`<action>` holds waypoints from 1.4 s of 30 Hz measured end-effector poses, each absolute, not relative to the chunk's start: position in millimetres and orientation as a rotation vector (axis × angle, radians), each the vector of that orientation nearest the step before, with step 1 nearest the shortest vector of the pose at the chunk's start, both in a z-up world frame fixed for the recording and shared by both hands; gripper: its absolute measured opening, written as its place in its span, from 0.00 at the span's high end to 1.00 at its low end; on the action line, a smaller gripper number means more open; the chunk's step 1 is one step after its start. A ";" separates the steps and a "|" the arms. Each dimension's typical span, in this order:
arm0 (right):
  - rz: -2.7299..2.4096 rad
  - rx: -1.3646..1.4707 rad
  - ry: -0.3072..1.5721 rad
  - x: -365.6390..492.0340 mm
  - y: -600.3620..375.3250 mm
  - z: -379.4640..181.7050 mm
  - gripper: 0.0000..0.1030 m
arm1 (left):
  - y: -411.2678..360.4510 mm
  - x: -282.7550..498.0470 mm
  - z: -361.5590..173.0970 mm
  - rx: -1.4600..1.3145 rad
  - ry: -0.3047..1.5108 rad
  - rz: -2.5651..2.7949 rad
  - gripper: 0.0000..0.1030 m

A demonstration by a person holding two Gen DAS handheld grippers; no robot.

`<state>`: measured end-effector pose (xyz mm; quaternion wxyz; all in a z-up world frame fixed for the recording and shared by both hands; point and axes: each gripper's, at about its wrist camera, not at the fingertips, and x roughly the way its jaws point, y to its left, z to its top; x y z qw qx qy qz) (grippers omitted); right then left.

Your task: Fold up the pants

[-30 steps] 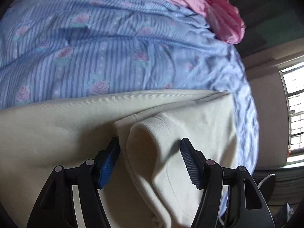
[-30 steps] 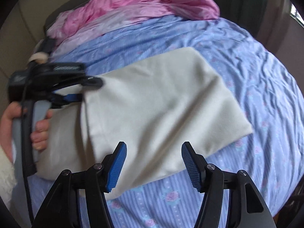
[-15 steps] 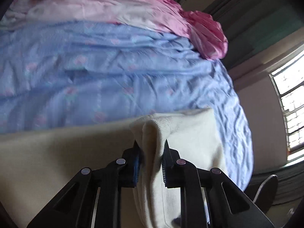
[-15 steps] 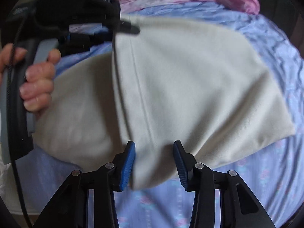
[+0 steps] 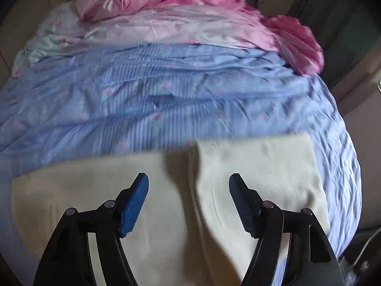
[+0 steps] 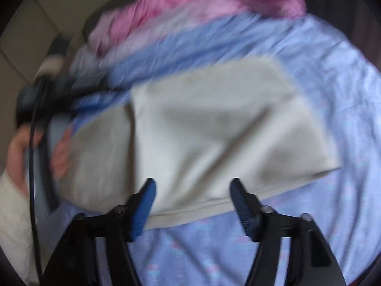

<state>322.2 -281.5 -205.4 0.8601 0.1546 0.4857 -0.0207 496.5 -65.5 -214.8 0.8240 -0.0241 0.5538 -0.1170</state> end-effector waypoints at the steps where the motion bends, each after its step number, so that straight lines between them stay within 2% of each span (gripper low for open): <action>1: -0.067 0.313 1.010 318.2 -292.6 -202.7 0.33 | -62.9 475.2 -211.4 -0.084 1.196 -0.285 0.33; 7: -0.198 0.283 1.070 317.5 -366.5 -215.2 0.33 | -69.3 406.9 -234.0 -0.195 1.293 -0.270 0.33; 11: -0.249 0.384 1.088 326.4 -400.2 -229.4 0.33 | -79.8 394.1 -259.8 -0.230 1.314 -0.136 0.33; 14: -0.238 0.399 1.060 335.1 -407.2 -235.2 0.33 | -82.2 394.0 -279.4 -0.343 1.368 -0.113 0.33; 18: -0.234 0.442 1.112 352.2 -417.1 -260.3 0.33 | -81.2 393.7 -304.1 -0.458 1.416 -0.019 0.33; 19: -0.226 0.463 1.137 354.9 -420.8 -267.6 0.33 | -81.0 392.9 -305.8 -0.476 1.413 -0.002 0.35; 20: -0.220 0.476 1.166 357.1 -424.1 -275.2 0.33 | -82.3 393.2 -305.4 -0.476 1.415 0.012 0.44; 21: -0.205 0.478 1.194 358.8 -426.9 -283.3 0.33 | -85.8 392.8 -304.1 -0.467 1.420 0.012 0.55; 22: -0.185 0.471 1.201 359.4 -427.8 -287.3 0.39 | -89.8 392.9 -302.3 -0.466 1.424 -0.010 0.74; 23: -0.166 0.446 1.208 359.8 -427.5 -290.5 0.45 | -94.5 393.9 -301.2 -0.463 1.433 -0.009 0.76; 24: -0.146 0.385 1.241 362.7 -426.0 -295.4 0.60 | -95.9 394.2 -299.1 -0.451 1.432 0.005 0.79; 25: -0.142 0.351 1.257 363.9 -425.3 -297.9 0.65 | -96.2 393.4 -296.7 -0.438 1.426 0.020 0.81; 29: -0.151 0.298 1.294 366.7 -427.9 -307.8 0.65 | -98.9 390.1 -293.2 -0.400 1.422 0.046 0.80; 31: -0.161 0.312 1.301 367.2 -431.3 -309.7 0.63 | -100.3 389.9 -294.8 -0.376 1.421 0.053 0.78; 32: -0.165 0.319 1.304 367.0 -432.8 -310.1 0.61 | -101.0 390.0 -296.6 -0.354 1.424 0.063 0.74; 34: -0.175 0.279 1.310 365.4 -433.7 -308.7 0.47 | -100.3 390.8 -300.5 -0.313 1.433 0.087 0.64; 36: -0.181 0.215 1.306 362.7 -431.9 -301.2 0.41 | -102.7 391.5 -299.0 -0.249 1.429 0.083 0.60; 37: -0.185 0.192 1.304 360.6 -430.8 -296.2 0.41 | -102.5 391.6 -296.8 -0.215 1.427 0.080 0.54; 38: -0.200 0.169 1.307 357.9 -430.7 -290.4 0.41 | -102.8 391.1 -294.2 -0.178 1.424 0.087 0.42; 40: -0.223 0.132 1.285 348.8 -426.7 -271.2 0.40 | -102.1 386.7 -284.1 -0.078 1.399 0.135 0.26; 42: -0.185 0.124 1.259 340.6 -417.5 -253.7 0.40 | -98.1 377.3 -271.6 0.010 1.360 0.178 0.27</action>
